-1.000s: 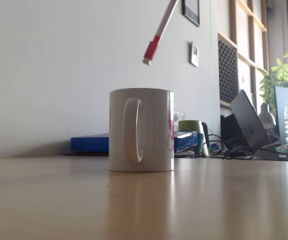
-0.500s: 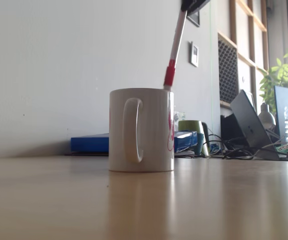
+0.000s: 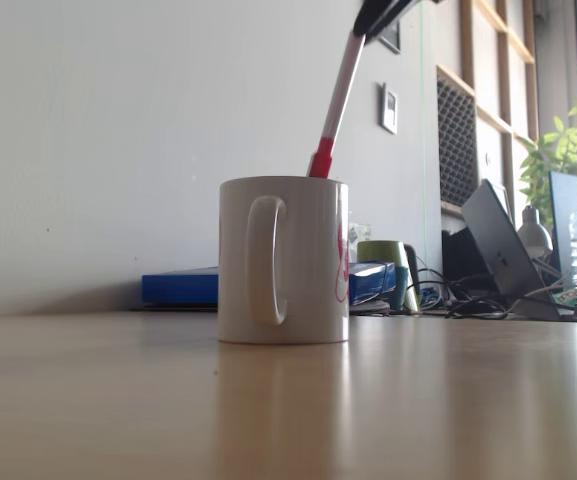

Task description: Grab the pen and place it in the cup.

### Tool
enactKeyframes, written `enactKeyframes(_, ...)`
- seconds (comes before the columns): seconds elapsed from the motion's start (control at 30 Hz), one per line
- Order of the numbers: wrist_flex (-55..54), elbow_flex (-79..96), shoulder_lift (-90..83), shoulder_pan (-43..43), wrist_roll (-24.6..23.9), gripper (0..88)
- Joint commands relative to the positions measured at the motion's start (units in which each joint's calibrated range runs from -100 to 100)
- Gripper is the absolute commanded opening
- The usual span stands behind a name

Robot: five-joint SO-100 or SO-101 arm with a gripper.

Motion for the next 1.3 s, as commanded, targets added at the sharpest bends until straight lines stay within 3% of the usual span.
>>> enactKeyframes(0.0, -3.7, 3.9, -0.8, -0.4, 0.9, 1.5)
enactKeyframes(0.07, -5.1, 5.2, -0.8, -0.2, 0.9, 2.8)
enactKeyframes(0.23, -5.5, 5.4, -0.8, 0.3, 0.8, 19.0)
enactKeyframes(0.33, -5.5, 5.4, -0.8, 0.4, 0.4, 23.8)
enactKeyframes(1.27, -6.9, 5.5, -0.8, 0.3, 0.7, 24.8)
